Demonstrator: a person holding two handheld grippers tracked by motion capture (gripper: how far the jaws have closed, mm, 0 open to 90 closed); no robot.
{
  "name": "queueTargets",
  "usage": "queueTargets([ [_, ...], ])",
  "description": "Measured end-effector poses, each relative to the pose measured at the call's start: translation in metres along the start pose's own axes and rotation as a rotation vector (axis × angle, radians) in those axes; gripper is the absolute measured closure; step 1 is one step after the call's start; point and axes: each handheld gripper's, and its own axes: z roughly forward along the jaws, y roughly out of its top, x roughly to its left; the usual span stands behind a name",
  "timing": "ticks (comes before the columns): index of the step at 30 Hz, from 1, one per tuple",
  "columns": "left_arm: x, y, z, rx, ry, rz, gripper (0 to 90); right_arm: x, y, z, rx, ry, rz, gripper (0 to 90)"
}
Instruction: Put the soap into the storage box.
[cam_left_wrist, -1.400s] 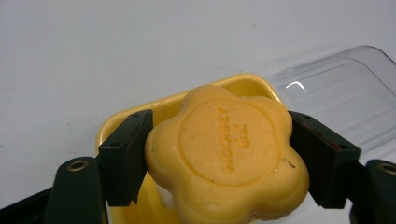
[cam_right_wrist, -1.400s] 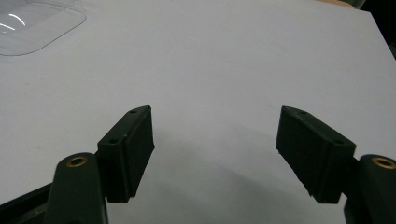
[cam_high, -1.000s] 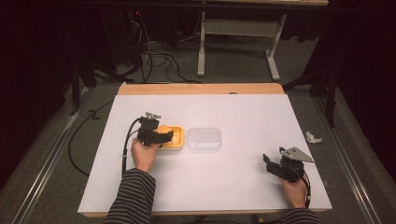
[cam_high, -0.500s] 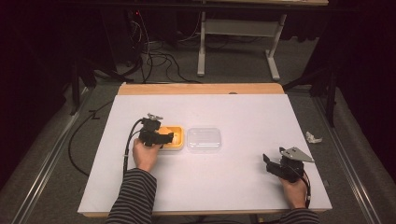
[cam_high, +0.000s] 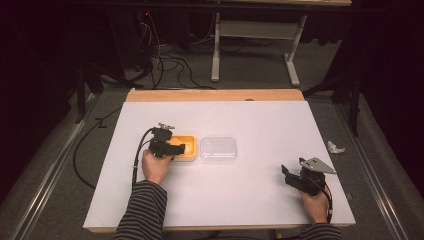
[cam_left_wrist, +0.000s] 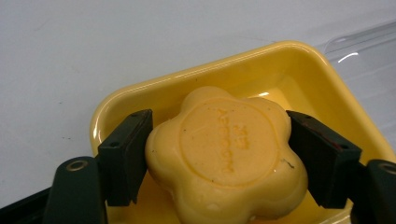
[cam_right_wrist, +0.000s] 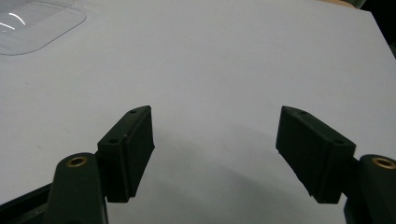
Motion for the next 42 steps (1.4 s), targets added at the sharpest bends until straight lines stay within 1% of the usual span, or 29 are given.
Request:
queueTargets([
  [4, 0.000, 0.000, -0.001, -0.001, 0.001, -0.002, 26.6, 0.000, 0.000, 0.000, 0.000, 0.002, 0.005, 28.1],
  [5, 0.001, 0.000, -0.002, -0.010, -0.005, -0.006, 26.4, 0.000, 0.000, 0.000, 0.000, 0.002, 0.004, 28.1],
  [6, 0.001, 0.000, -0.004, -0.019, -0.001, -0.005, 26.4, 0.000, 0.000, 0.000, 0.000, 0.003, 0.005, 28.1],
  [9, 0.001, 0.001, -0.009, -0.041, 0.001, 0.003, 26.5, 0.000, 0.000, 0.000, 0.000, 0.003, 0.003, 28.1],
  [12, 0.002, 0.001, -0.012, -0.045, -0.003, 0.002, 26.1, 0.000, 0.000, 0.000, -0.001, 0.001, 0.005, 28.1],
  [14, 0.002, 0.001, -0.014, -0.049, 0.001, 0.005, 26.0, 0.000, 0.000, 0.000, 0.002, 0.000, 0.004, 28.1],
  [19, 0.002, 0.000, -0.021, -0.068, -0.009, 0.007, 26.0, 0.000, 0.000, 0.000, 0.002, 0.000, 0.004, 28.1],
  [26, -0.003, -0.001, -0.033, -0.104, -0.022, 0.022, 26.0, 0.000, 0.000, 0.000, 0.001, 0.002, 0.000, 28.1],
  [29, -0.005, -0.001, -0.036, -0.106, -0.023, 0.034, 25.9, 0.000, 0.000, 0.000, 0.001, 0.002, -0.001, 28.1],
  [30, -0.005, -0.002, -0.037, -0.108, -0.016, 0.040, 25.9, 0.000, 0.000, 0.000, 0.001, 0.002, 0.000, 28.1],
  [35, -0.007, -0.002, -0.043, -0.130, -0.031, 0.043, 25.9, 0.000, 0.000, 0.000, 0.001, 0.002, 0.000, 28.1],
  [42, -0.012, -0.003, -0.046, -0.130, -0.020, 0.074, 25.8, 0.000, 0.000, 0.000, 0.000, 0.001, -0.002, 28.1],
])
